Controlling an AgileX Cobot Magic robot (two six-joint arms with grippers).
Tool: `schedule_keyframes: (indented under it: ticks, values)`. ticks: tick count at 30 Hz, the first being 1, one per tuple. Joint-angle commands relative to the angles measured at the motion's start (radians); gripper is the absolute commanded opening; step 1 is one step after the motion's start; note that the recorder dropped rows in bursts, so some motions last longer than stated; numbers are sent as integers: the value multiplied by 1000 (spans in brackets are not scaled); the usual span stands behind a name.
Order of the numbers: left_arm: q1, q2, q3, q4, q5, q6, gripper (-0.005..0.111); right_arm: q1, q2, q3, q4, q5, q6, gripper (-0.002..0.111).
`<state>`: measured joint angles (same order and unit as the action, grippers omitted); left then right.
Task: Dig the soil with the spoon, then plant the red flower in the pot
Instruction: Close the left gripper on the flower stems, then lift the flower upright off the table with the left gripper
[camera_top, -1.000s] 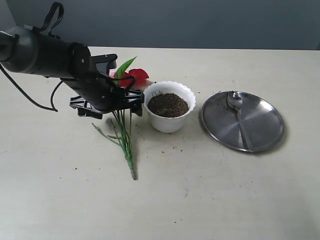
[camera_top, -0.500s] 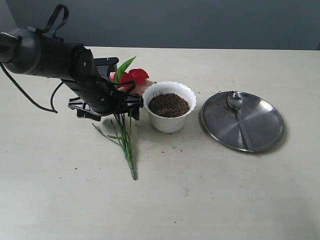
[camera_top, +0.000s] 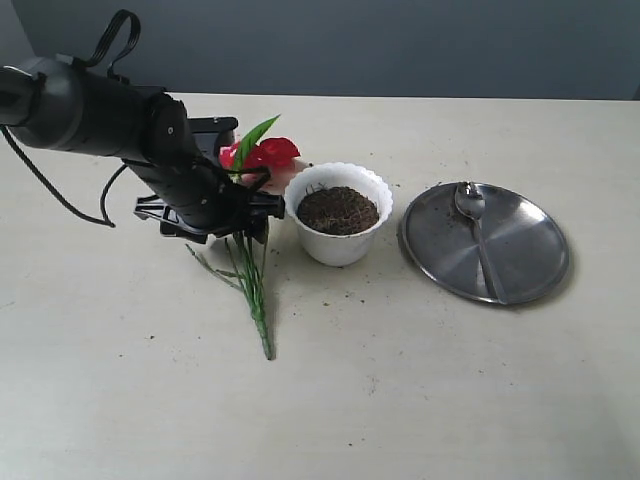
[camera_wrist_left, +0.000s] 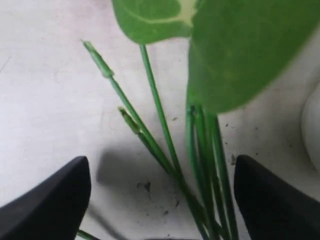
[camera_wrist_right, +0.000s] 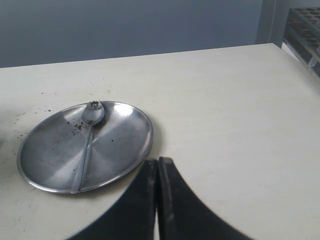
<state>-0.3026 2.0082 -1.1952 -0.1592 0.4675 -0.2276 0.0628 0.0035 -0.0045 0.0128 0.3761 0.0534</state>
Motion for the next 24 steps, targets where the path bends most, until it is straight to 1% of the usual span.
schedule_keyframes:
  ticks: [1,7,9,16,21,24]
  values:
    - [-7,34,-6,0,21,-5,74,4,-4,4,0,-13,-4,0]
    - [-7,46,-6,0,11,-5,73,4,-4,4,0,-13,-4,0]
    - [-7,58,-6,0,15,-5,69,4,-4,4,-2,-10,-4,0]
    - [-7,66,-6,-3,23,-5,41,4,-4,4,0,-10,-4,0]
    - [-7,66,-6,-3,23,-5,17,4,-4,4,0,-10,-4,0]
    - [-7,66,-6,-3,23,-5,5,4,-4,4,0,-10,-4,0]
